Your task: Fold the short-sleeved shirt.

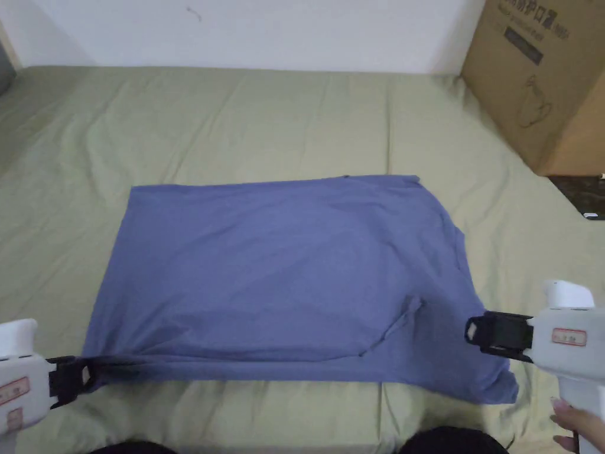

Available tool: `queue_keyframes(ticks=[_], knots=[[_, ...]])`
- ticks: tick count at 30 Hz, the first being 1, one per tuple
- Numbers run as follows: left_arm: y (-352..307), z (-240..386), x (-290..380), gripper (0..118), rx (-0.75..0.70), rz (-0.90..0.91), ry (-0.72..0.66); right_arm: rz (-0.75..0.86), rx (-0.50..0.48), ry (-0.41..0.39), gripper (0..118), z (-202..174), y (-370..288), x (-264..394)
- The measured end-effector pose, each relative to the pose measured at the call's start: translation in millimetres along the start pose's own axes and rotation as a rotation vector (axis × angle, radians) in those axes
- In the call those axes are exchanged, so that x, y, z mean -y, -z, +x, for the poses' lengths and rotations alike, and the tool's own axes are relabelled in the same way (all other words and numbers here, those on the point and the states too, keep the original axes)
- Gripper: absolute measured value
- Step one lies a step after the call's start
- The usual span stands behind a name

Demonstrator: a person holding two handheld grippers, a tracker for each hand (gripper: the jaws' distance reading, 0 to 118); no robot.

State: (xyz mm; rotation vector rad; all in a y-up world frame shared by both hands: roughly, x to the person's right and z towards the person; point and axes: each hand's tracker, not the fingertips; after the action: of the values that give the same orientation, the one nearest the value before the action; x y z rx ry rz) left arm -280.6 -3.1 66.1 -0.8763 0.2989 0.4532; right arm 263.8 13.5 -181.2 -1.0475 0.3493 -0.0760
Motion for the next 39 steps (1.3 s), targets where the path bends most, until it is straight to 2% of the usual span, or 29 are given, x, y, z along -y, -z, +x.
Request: queue_keyframes(ticks=[1, 5, 7, 9, 11, 12, 14, 15, 16, 18, 20, 26, 30, 33, 35, 36, 39], knots=[[-2, 1, -1, 4, 0.003, 0.010, 0.003, -0.035, 0.029, -0.016, 117, 2, 9, 2], [-11, 7, -8, 4, 0.016, 0.036, 0.000, -0.157, 0.114, -0.105, 117, 10, 47, 7], [-11, 8, -12, 4, 0.011, 0.039, 0.002, -0.216, 0.142, -0.093, 117, 27, 71, 6], [-8, 9, -15, 4, -0.016, 0.025, 0.009, -0.245, 0.125, -0.075, 113, 33, 74, 7], [-6, 10, -16, 4, -0.038, 0.004, 0.010, -0.213, 0.134, -0.101, 88, 32, 62, 8], [-6, 10, -16, 4, -0.036, 0.001, 0.009, -0.203, 0.107, -0.110, 83, 31, 56, 7], [-4, 11, -15, 4, -0.031, -0.006, 0.016, -0.212, 0.067, -0.131, 39, 24, 46, 7], [-2, 13, -16, 4, -0.037, -0.017, 0.023, -0.214, 0.002, -0.129, 19, 22, 43, 6], [0, 14, -17, 4, -0.045, -0.023, 0.029, -0.216, -0.021, -0.112, 6, 21, 41, 6], [0, 13, -18, 4, -0.052, -0.025, 0.033, -0.215, 0.005, -0.134, 6, 15, 36, 3], [-2, 12, -23, 4, -0.047, -0.020, 0.029, -0.204, -0.012, -0.120, 6, 19, 30, -5], [-11, 9, -55, 4, -0.008, 0.025, 0.008, -0.183, -0.193, 0.137, 6, 39, 6, -45], [7, 9, -99, 4, 0.010, 0.051, 0.007, -0.174, -0.242, 0.233, 6, 36, 6, -96], [45, 7, -130, 4, 0.004, 0.059, 0.029, -0.189, -0.270, 0.352, 6, 40, 37, -139], [74, 4, -147, 4, 0.001, 0.052, 0.040, -0.222, -0.260, 0.391, 6, 40, 68, -164], [87, 2, -154, 4, 0.007, 0.048, 0.041, -0.232, -0.213, 0.395, 6, 38, 82, -173], [121, 3, -165, 4, 0.009, 0.020, 0.035, -0.267, -0.179, 0.405, 6, 30, 123, -188]])
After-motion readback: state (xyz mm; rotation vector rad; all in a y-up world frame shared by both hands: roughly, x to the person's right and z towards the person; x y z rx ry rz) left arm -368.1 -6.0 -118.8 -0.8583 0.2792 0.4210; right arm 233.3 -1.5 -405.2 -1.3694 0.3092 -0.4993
